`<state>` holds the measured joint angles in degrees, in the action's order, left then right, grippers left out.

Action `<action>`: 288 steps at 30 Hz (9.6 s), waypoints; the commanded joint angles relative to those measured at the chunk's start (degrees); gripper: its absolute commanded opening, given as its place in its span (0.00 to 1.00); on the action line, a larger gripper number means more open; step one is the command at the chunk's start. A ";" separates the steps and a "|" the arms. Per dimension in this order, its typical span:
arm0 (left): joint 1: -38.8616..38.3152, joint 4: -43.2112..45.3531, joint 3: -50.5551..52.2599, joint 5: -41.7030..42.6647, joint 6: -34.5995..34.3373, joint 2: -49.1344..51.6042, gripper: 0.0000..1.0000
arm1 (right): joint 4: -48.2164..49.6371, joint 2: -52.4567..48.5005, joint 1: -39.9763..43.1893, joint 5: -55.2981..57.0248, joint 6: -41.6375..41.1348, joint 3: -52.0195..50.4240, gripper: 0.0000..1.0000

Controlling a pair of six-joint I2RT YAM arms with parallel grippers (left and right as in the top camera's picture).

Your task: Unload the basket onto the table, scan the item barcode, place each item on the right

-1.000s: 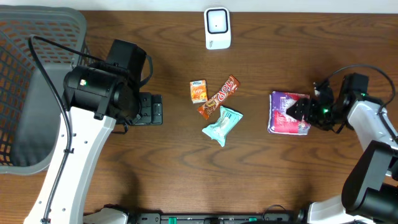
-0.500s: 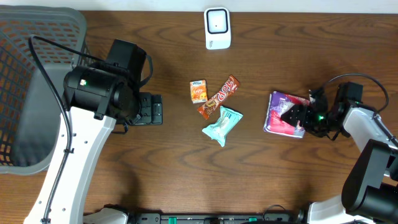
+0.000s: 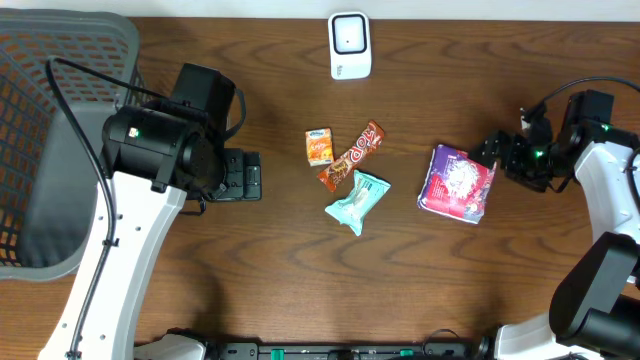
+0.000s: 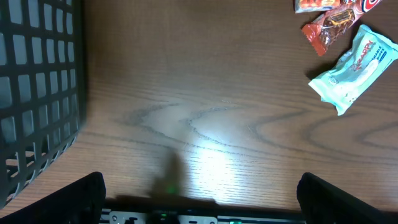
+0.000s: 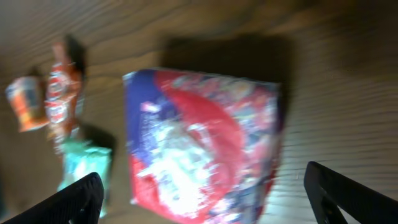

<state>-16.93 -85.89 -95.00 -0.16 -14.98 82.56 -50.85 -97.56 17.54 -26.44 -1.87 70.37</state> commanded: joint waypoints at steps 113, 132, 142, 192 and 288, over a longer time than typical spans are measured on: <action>0.26 -0.17 0.20 -0.33 -0.09 0.15 0.98 | -5.73 -31.23 22.27 5.53 -35.30 50.71 0.49; 0.26 -0.17 0.20 -0.33 -0.09 0.15 0.98 | -33.35 -17.07 1.49 -12.13 -4.50 48.78 0.88; 0.26 -0.17 0.20 -0.33 -0.09 0.15 0.98 | -31.17 -17.11 -23.12 -0.81 -4.96 34.56 0.82; 0.26 -0.17 0.20 -0.33 -0.09 0.15 0.98 | 5.33 -16.65 -38.71 -51.06 -4.20 4.96 0.01; 0.26 -0.17 0.20 -0.33 -0.09 0.15 0.98 | 25.35 -40.54 -30.18 17.11 -37.40 62.03 0.01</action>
<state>-16.93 -85.89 -95.00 -0.16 -14.98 82.56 -23.59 -140.20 -15.68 -10.44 -41.80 128.11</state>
